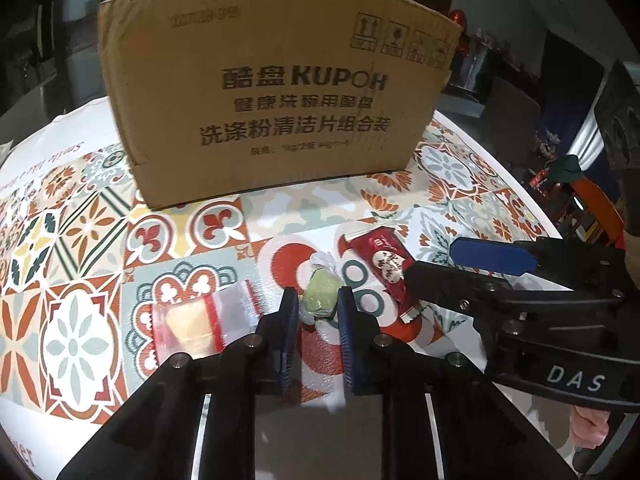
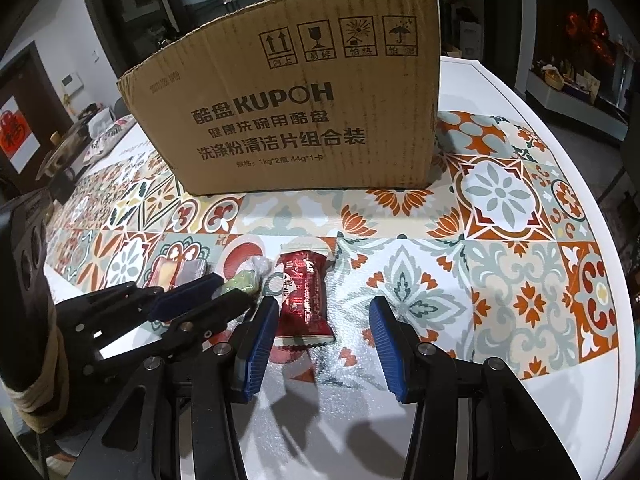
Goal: Organize snacks
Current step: 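Grasp the pale green candy with the left tool while the right tool grasps the red wrapped bar, then carry the green candy and red bar over the box and open both tools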
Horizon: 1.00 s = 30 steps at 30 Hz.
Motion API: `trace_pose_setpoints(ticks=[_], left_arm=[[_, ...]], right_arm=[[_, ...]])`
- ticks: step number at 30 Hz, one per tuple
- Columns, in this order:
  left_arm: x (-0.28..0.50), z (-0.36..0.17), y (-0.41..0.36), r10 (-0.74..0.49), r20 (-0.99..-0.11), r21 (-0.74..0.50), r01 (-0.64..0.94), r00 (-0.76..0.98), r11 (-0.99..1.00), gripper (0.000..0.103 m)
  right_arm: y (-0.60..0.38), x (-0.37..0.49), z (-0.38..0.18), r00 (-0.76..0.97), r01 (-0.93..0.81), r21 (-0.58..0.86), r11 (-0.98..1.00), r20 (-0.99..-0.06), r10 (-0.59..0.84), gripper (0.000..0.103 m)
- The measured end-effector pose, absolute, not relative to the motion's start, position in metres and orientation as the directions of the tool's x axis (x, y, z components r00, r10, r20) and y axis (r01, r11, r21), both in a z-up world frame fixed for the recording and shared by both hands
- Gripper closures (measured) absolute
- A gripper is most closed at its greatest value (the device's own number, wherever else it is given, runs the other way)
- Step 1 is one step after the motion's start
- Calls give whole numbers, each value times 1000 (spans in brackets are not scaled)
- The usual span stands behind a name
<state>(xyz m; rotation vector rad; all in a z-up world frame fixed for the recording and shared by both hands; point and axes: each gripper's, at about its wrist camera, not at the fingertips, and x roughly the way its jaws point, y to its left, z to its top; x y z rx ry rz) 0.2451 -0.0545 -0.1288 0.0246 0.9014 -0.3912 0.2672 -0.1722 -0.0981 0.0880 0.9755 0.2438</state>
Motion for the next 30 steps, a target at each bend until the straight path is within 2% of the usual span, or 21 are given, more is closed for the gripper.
trace_pose_setpoints(ticks=[8, 14, 16, 30], left_arm=[[241, -117, -33, -318, -753, -182, 282, 576, 942, 83], [240, -114, -26, -313, -751, -189, 265, 581, 946, 83], [240, -113, -25, -312, -751, -191, 260, 583, 946, 83], [223, -83, -18, -322, -703, -205, 253, 633, 945, 83]], right_arm=[[-164, 279, -104, 512, -178, 184, 967, -822, 250, 55], [-155, 287, -112, 488, -187, 160, 969, -841, 233, 68], [-152, 288, -112, 491, -196, 144, 970, -842, 225, 78], [-147, 268, -80, 544, -219, 145, 965, -803, 244, 79]])
